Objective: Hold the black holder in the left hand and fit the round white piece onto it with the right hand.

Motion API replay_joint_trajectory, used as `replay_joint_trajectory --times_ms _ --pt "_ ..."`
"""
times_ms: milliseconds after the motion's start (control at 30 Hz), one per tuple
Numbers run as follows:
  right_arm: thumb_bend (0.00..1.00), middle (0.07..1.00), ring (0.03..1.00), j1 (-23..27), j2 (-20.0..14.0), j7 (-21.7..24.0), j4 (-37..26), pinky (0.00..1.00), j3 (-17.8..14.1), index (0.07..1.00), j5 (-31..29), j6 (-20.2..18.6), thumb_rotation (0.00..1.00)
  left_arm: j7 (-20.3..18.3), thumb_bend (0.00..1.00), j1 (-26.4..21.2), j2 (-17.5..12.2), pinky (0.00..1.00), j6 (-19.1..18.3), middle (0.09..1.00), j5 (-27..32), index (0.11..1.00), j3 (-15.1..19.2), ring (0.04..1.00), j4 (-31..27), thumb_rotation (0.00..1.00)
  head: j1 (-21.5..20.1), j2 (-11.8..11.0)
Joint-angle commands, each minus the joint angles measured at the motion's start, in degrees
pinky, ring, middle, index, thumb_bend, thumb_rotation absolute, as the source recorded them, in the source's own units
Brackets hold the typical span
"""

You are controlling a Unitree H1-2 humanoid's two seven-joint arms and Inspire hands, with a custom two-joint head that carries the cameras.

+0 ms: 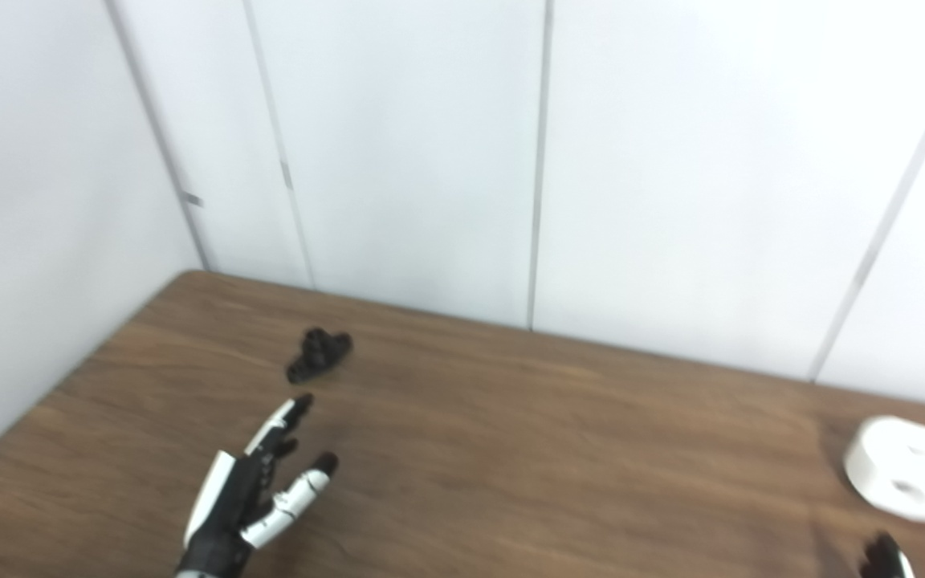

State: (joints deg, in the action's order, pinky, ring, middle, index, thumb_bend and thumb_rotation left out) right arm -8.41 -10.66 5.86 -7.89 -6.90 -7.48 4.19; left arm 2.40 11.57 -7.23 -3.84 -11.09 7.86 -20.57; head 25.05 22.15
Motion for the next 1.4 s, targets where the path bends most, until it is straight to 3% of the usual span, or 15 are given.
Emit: replay_joint_trajectory --times_ms 0,133,233,400,533,600,867,1100,1367 --pt "0.63 1.000 1.000 -0.72 0.27 -0.09 3.50 1.00 -0.18 1.000 0.09 1.74 1.00 0.69 0.61 -1.48 -0.16 0.93 2.01 0.960 -0.06 0.949 -0.02 0.989 -0.28 0.55 -0.02 -0.09" --pt "0.63 1.000 1.000 -0.31 0.15 0.33 4.70 1.00 -0.33 1.000 -0.54 2.35 1.00 2.01 0.66 -3.35 -0.09 0.91 1.55 0.955 -2.94 0.941 -0.04 0.960 0.59 0.56 0.62 -1.29" --pt "0.64 1.000 1.000 -0.01 0.20 0.53 5.39 1.00 -0.43 1.000 -0.91 3.01 1.00 3.03 0.67 -5.26 -0.73 0.89 1.98 0.954 -4.42 0.939 0.71 0.946 1.23 0.51 0.59 -1.29" --pt "0.64 1.000 1.000 0.11 0.18 0.30 5.74 1.00 -0.39 1.000 -0.29 3.37 1.00 3.40 0.74 -8.09 -1.93 0.89 -2.50 0.978 -7.80 0.946 2.05 0.966 1.08 0.47 0.12 -1.29" --pt "0.67 1.000 1.000 -0.20 0.16 0.32 5.26 1.00 -0.43 1.000 -0.46 2.93 1.00 4.48 0.82 -12.12 -4.74 0.87 -8.28 0.946 -15.67 0.931 2.83 0.931 2.20 0.50 -0.28 -0.84" --pt "0.66 1.000 1.000 -0.30 0.16 0.25 5.17 1.00 -0.49 1.000 -0.39 3.01 1.00 4.88 0.81 -14.27 -6.44 0.89 -8.98 0.934 -17.63 0.919 3.09 0.939 3.57 0.45 -0.42 -0.66" --pt "0.66 1.000 1.000 -0.79 0.14 0.31 4.60 1.00 -0.44 1.000 -0.34 3.12 1.00 5.13 0.85 -20.00 -11.16 0.85 -10.21 0.926 -18.45 0.902 3.93 0.928 9.42 0.43 -0.52 0.14" --pt "0.67 1.000 1.000 -1.06 0.28 -0.07 3.52 1.00 -0.38 1.000 0.01 1.89 1.00 10.20 0.88 -23.51 -16.13 0.86 -5.41 0.898 -22.89 0.862 2.21 0.930 19.56 0.46 -1.10 0.77" --pt "0.65 1.000 1.000 -1.64 0.49 -0.15 2.04 1.00 -0.58 1.000 -0.03 1.05 1.00 9.16 0.96 -27.78 -19.47 0.99 -12.80 0.910 -28.22 0.838 -1.67 0.950 26.37 0.55 -1.58 1.70"
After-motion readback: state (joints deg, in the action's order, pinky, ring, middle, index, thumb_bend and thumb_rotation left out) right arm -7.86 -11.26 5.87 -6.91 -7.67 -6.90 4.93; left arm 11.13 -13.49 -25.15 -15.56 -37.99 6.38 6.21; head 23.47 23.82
